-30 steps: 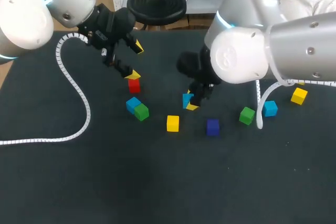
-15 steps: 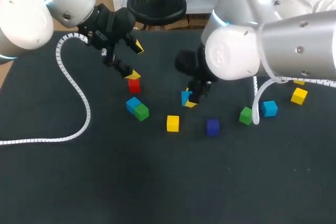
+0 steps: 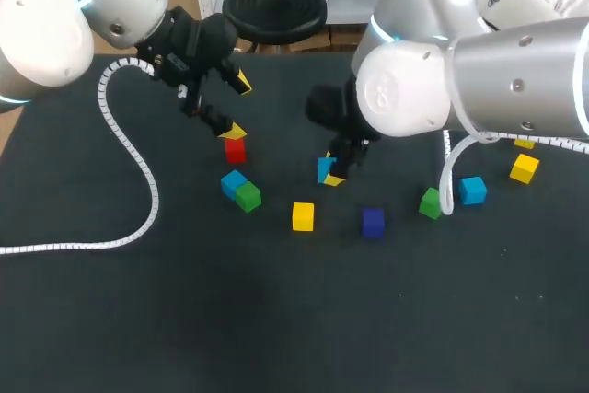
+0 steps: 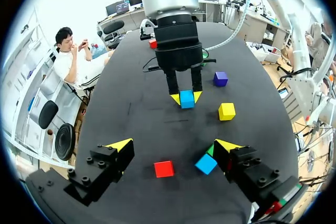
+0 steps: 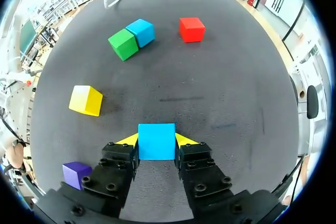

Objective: Place the blue cubes, place green cubes on the blue cubes, place the yellow cubes on the green cubes, then place the red cubes on the yellow cubes, and place purple cube on the red cubes.

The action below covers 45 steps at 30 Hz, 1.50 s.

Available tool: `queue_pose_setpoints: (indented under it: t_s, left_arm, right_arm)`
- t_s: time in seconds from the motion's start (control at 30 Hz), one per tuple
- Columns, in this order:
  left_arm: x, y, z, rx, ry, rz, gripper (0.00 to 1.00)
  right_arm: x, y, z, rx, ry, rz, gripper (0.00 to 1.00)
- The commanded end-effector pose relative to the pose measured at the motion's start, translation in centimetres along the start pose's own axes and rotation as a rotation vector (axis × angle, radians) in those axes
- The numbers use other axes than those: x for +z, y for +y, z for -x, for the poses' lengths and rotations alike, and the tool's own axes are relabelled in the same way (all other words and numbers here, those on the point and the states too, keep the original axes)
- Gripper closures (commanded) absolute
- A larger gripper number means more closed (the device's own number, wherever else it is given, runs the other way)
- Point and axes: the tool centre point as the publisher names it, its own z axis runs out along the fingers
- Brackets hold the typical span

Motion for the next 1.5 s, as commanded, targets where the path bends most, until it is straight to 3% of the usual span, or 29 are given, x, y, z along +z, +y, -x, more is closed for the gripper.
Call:
queue_pose_setpoints:
  t_s: [0.03, 1.5]
  left_arm:
    - [0.0, 0.1, 0.1, -0.003, 0.006, -0.002, 0.0]
    - [0.0, 0.1, 0.1, -0.003, 0.006, -0.002, 0.0]
  right_arm:
    - [0.3, -0.2, 0.1, 0.0, 0.003, 0.009, 1.0]
    - [0.8, -1.2, 0.5, -0.003, 0.052, 0.028, 1.0]
